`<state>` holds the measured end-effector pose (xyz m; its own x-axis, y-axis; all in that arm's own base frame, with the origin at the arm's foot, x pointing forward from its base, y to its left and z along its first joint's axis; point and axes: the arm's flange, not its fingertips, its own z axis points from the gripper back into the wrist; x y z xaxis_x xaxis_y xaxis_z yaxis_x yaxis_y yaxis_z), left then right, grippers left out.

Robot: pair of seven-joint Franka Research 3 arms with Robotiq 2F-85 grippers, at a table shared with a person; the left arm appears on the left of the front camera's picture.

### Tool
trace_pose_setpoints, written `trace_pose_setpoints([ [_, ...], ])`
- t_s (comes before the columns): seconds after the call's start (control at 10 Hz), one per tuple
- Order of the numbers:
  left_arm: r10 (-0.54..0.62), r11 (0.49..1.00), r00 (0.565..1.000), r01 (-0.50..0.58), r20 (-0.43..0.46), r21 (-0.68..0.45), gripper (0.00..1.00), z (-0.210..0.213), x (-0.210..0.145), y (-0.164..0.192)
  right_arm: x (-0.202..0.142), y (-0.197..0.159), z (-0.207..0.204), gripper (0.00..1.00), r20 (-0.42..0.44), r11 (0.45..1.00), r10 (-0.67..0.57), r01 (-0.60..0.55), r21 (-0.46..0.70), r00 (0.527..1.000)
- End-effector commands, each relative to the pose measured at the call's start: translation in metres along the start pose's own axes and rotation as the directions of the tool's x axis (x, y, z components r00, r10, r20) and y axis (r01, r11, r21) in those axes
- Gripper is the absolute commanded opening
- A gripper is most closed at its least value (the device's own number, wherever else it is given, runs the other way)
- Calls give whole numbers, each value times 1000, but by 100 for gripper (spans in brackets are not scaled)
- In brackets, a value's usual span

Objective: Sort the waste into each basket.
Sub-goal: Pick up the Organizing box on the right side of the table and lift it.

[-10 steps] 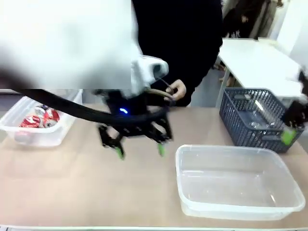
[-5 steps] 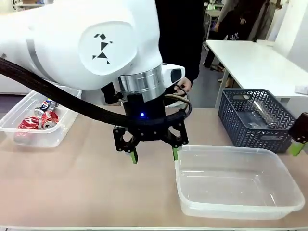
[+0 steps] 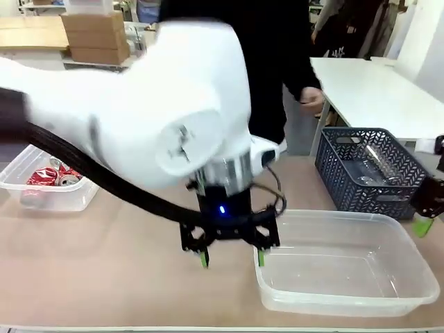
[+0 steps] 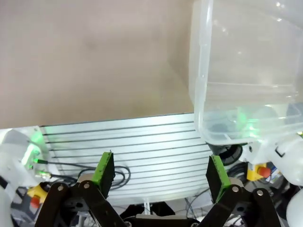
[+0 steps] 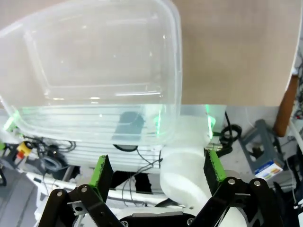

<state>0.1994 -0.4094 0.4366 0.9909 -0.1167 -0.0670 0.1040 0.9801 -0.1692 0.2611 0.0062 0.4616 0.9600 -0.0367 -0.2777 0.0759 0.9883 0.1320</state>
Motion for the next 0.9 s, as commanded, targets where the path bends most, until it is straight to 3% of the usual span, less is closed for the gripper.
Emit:
trace_pose_setpoints([
  [0.0,8,999,1000,-8,12,35,100,-28,15,-24,-1,-14,-85,100,7,996,-41,41,80,999],
  [0.1,3,999,1000,-4,26,39,100,-39,21,-31,9,-17,-116,100,-6,993,-67,68,98,998],
  [0.3,25,999,997,-27,74,21,100,-46,32,-39,9,-20,-151,100,-119,994,-80,88,65,990],
  [0.6,94,996,975,-91,201,-21,100,-64,54,-41,3,-32,-154,100,-126,991,-128,131,16,984],
  [0.8,88,996,974,-89,207,-5,100,-73,60,-42,3,-27,-153,100,-115,993,-115,116,3,987],
])
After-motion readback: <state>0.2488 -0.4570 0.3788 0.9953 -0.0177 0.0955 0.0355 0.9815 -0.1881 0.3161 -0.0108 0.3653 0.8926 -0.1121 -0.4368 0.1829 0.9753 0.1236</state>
